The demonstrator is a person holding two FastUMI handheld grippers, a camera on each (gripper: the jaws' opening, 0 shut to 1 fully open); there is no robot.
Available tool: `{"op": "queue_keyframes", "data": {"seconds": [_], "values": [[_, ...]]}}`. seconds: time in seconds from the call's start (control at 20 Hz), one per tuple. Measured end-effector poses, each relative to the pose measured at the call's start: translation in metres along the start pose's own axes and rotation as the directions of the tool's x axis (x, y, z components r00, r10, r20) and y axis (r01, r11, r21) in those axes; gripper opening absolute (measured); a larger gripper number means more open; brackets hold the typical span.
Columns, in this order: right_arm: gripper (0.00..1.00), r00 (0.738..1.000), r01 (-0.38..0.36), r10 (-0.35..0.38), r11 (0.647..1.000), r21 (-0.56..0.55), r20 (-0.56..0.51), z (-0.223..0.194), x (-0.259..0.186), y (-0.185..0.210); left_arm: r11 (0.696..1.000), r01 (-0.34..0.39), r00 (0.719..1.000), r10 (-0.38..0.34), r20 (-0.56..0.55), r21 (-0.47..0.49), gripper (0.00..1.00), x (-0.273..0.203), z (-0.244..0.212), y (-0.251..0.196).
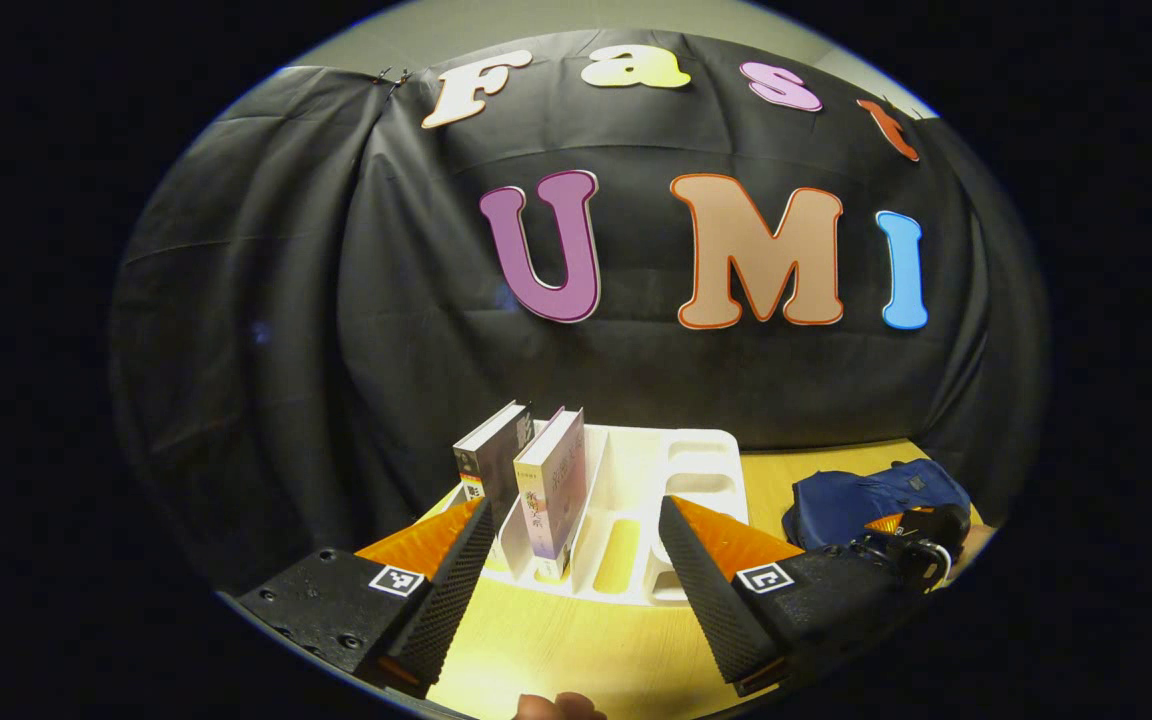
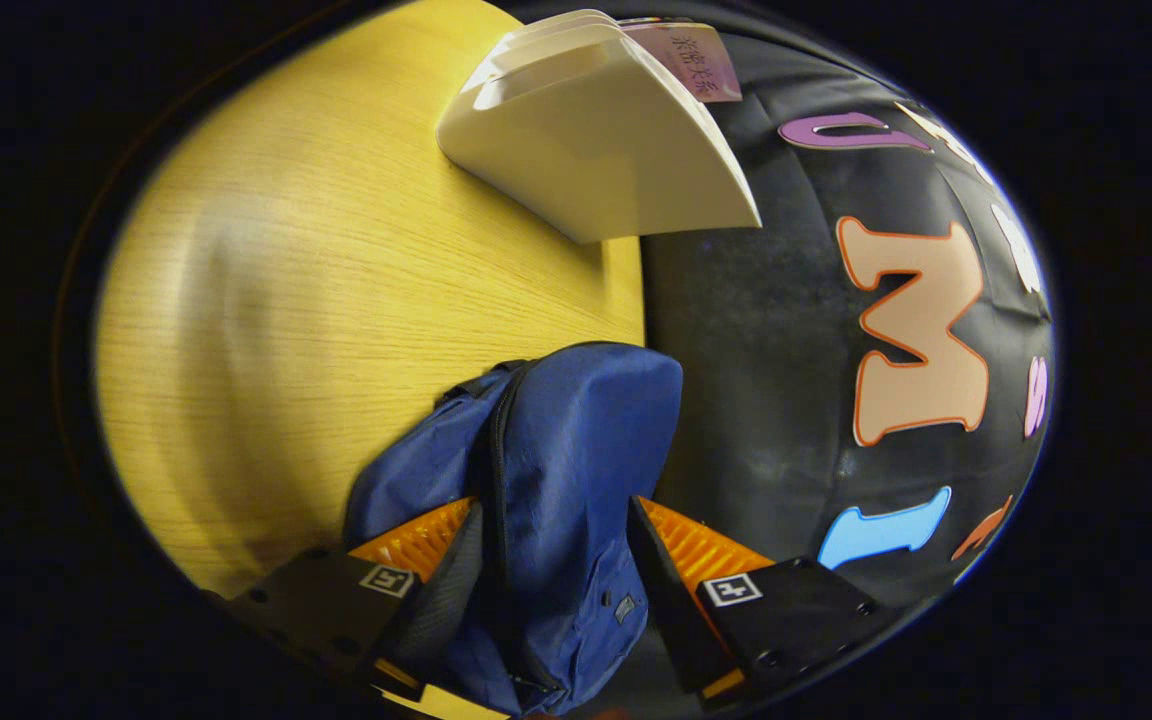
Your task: Open the schoolbag, grab two books from the bookshelf and put them into the schoolbag.
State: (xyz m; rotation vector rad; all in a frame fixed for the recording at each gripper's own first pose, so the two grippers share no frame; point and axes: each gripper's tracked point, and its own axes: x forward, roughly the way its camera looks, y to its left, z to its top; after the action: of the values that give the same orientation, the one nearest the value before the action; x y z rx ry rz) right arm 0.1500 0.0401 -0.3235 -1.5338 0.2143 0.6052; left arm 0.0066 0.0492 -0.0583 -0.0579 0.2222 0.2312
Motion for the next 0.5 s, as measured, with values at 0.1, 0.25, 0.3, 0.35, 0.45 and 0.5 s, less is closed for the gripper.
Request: {"op": "queue_keyframes", "data": {"seconds": [0.1, 0.25, 0.3, 0.35, 0.45, 0.5], "values": [[0.86, 0.998, -0.052, 0.052, 0.999, -0.01, -0.021, 0.0002, 0.0052, 0.0097, 1.0, -0.005, 1.0, 0.005, -0.001, 0.002, 0.97, -0.0009, 0.0004, 0.0012], [0.41, 0.996, -0.067, 0.066, 0.998, -0.019, -0.052, -0.0021, 0.0087, 0.0108, 1.0, -0.005, 1.0, 0.005, 0.014, 0.006, 0.97, 0.0002, 0.0025, 0.0011], [0.26, 0.997, -0.059, 0.058, 0.998, -0.018, -0.052, 0.0003, 0.008, 0.0085, 1.0, -0.003, 1.0, 0.003, 0.013, 0.003, 0.97, 0.0009, 0.0033, 0.0003], [0.19, 0.996, -0.061, 0.06, 0.998, -0.009, -0.061, -0.0015, 0.0081, 0.0092, 1.0, 0.0, 1.0, 0.0, 0.009, 0.001, 0.97, 0.0012, 0.0016, -0.0007], [0.11, 0.994, -0.085, 0.088, 0.995, 0.048, -0.065, -0.0029, 0.0091, 0.0116, 1.0, 0.004, 1.0, -0.004, 0.01, 0.0, 0.97, 0.0012, 0.002, -0.0016], [0.11, 0.992, -0.099, 0.105, 0.991, 0.086, -0.066, -0.0038, 0.0092, 0.0132, 1.0, 0.004, 1.0, -0.004, 0.013, 0.003, 0.97, 0.0014, 0.0045, -0.0017]]}}
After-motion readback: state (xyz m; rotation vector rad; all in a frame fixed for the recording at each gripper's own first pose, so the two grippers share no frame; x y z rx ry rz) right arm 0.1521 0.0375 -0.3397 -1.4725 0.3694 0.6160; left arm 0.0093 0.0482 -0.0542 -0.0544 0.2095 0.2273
